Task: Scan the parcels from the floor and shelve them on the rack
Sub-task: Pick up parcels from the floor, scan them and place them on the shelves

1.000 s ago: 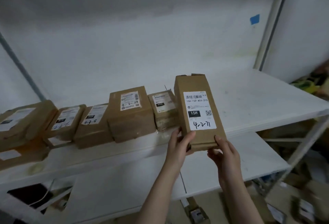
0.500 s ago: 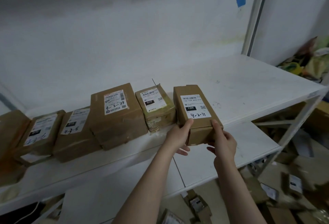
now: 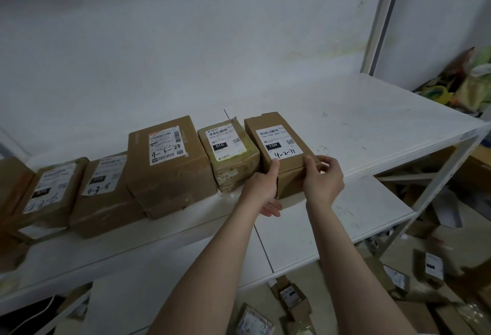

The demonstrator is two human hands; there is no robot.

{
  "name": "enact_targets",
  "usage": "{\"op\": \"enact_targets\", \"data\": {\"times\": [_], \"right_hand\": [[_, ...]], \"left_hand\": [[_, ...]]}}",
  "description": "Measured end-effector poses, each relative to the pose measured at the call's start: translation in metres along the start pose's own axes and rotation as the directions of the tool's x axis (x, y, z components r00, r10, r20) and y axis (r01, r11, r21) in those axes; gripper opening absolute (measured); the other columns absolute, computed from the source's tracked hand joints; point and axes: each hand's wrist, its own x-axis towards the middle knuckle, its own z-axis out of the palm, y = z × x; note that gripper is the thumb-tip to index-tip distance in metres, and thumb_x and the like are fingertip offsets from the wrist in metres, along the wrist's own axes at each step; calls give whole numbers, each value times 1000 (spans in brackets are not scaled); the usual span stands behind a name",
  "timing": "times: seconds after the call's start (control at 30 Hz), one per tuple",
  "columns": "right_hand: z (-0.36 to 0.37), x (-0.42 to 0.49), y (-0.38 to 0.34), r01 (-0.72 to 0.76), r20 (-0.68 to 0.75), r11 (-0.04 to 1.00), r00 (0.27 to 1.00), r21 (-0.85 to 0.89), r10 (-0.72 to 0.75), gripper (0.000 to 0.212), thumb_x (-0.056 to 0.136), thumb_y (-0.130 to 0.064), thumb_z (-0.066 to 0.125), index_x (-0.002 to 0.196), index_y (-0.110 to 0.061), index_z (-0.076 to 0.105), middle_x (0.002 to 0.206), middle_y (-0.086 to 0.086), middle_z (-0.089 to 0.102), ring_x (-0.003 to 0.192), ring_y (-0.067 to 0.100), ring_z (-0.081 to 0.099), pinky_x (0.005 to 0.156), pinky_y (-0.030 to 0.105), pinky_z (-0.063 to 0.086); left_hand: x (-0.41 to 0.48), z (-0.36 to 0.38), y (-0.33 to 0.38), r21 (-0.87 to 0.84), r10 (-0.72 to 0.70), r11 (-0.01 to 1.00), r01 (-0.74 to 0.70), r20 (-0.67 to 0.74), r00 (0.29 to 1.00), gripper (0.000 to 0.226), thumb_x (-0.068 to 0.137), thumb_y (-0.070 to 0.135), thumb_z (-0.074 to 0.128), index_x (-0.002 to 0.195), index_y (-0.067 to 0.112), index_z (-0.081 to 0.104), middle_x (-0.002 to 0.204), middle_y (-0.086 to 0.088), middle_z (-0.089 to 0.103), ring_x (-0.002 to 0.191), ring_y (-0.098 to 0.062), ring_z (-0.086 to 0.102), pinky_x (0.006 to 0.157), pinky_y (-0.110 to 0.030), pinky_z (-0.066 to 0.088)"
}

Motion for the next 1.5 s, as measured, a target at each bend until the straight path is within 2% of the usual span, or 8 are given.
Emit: {"op": "enact_targets", "data": {"times": [0.13,0.33,0.7,0.9,1.03,1.23,1.37,1.5], "right_hand": [[11,5,-5,81,-30,995,996,-64,-83,14,91,-22,66,104,-16,66,92,-5,61,86,13,55,76,24,39],[21,12,-4,120,-32,985,992,-126,-125,10,93,-19,62,96,-14,70,81,-8,60,81,12,54,74,22,35],[35,30,-5,145,19,976,989,-164,-144,10,93,-20,60,93,-14,69,84,-6,62,82,13,54,78,28,42],[38,32,-1,143,32,977,990,-157,-140,10,93,-22,61,93,-15,69,84,-7,63,83,14,57,78,27,42],[34,27,-1,181,47,975,983,-128,-177,19,95,-25,59,97,-12,72,83,-8,63,82,12,57,77,26,41],[19,8,2,347,211,915,929,-207,-304,27,100,-23,52,119,-17,70,113,5,70,109,20,60,86,21,37],[14,-1,0,246,268,959,942,-141,-203,41,98,-23,53,139,-21,56,135,-2,61,126,17,54,109,30,40],[14,-37,41,82,85,994,992,71,-88,44,93,-31,52,136,-43,52,130,-12,60,110,13,66,94,40,56]], "left_hand": [[9,4,4,21,85,996,-84,-87,993,76,99,69,22,80,1,52,72,-21,73,61,-35,73,63,-40,63],[22,10,4,49,156,988,-149,-216,964,77,102,62,24,73,1,60,64,-17,71,52,-31,71,66,-47,63],[34,10,15,-36,142,987,-155,-240,960,70,104,57,30,74,0,58,67,-19,68,55,-37,71,59,-49,62],[59,20,3,-40,145,986,-165,-303,942,86,88,76,26,88,0,66,89,-21,72,80,-41,71,75,-50,61],[62,17,4,-85,144,981,-176,-293,945,78,91,74,30,87,2,62,95,-21,72,86,-42,71,79,-51,60],[56,15,5,-212,106,967,-145,-184,977,69,98,66,35,97,0,56,105,-22,70,93,-42,70,78,-53,61],[34,9,-6,-407,109,910,-77,55,993,57,102,52,46,122,0,55,110,-22,70,88,-38,73,73,-46,63],[13,11,-39,-465,203,864,-196,-36,979,28,101,30,55,111,3,59,104,-18,74,77,-26,76,69,-37,62]]}}
